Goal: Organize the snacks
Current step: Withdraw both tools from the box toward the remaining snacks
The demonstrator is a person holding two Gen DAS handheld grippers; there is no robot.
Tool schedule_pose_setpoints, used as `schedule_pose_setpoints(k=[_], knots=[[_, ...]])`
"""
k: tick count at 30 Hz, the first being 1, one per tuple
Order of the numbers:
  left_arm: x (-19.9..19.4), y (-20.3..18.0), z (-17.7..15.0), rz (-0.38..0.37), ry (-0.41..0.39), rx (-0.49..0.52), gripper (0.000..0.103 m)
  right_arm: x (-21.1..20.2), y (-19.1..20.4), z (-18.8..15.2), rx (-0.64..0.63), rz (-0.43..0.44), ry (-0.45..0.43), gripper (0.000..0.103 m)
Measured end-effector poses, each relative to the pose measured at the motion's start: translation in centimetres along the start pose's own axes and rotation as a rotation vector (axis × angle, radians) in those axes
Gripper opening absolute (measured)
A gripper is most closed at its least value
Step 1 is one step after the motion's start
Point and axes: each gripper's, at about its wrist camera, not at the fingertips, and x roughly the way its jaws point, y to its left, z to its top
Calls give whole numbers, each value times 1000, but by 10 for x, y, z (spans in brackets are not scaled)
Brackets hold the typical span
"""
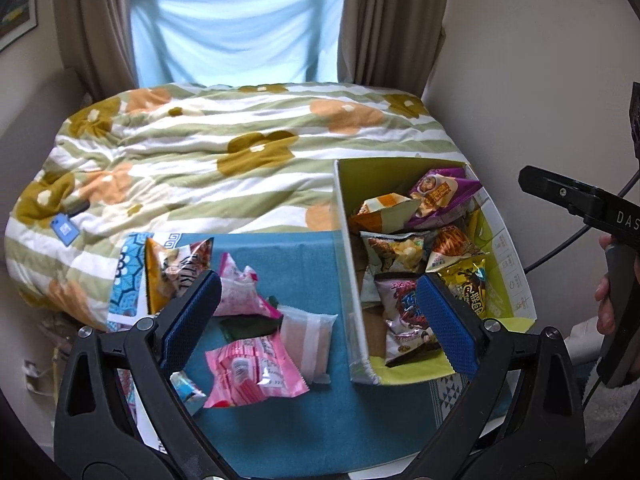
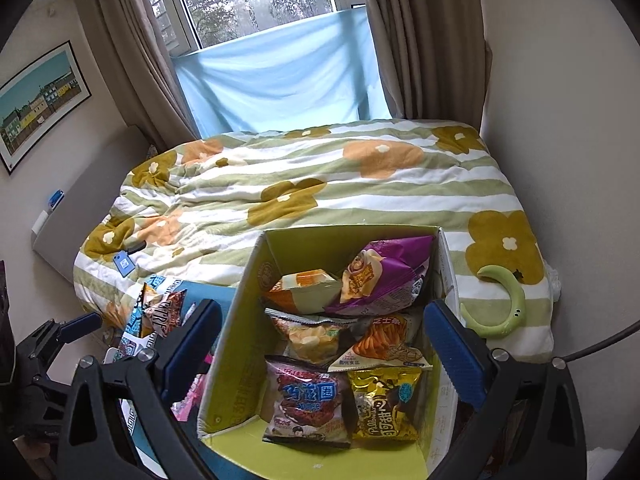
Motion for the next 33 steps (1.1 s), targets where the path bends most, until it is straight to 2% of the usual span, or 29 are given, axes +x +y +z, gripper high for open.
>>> schedule_pose_setpoints(k=[4, 8, 14, 19, 25, 33], knots=[[-30, 34, -17, 6, -29, -34, 98, -23, 25, -13, -6, -20, -39, 101], [-56, 69, -33, 16, -48, -25, 98, -46, 53, -34, 16, -39, -80, 101], [-81, 131, -61, -16, -26, -6, 98, -65, 110, -76, 79, -85, -121, 101], [-89, 185, -86, -33, 2, -22, 98, -70, 158, -109, 133, -87, -123, 101], [-70, 233, -108, -47, 59, -55, 98, -62, 201, -144, 207, -89, -126, 101], [4, 259, -133, -114, 193, -188, 97, -20, 223, -175, 289, -85, -84, 101]])
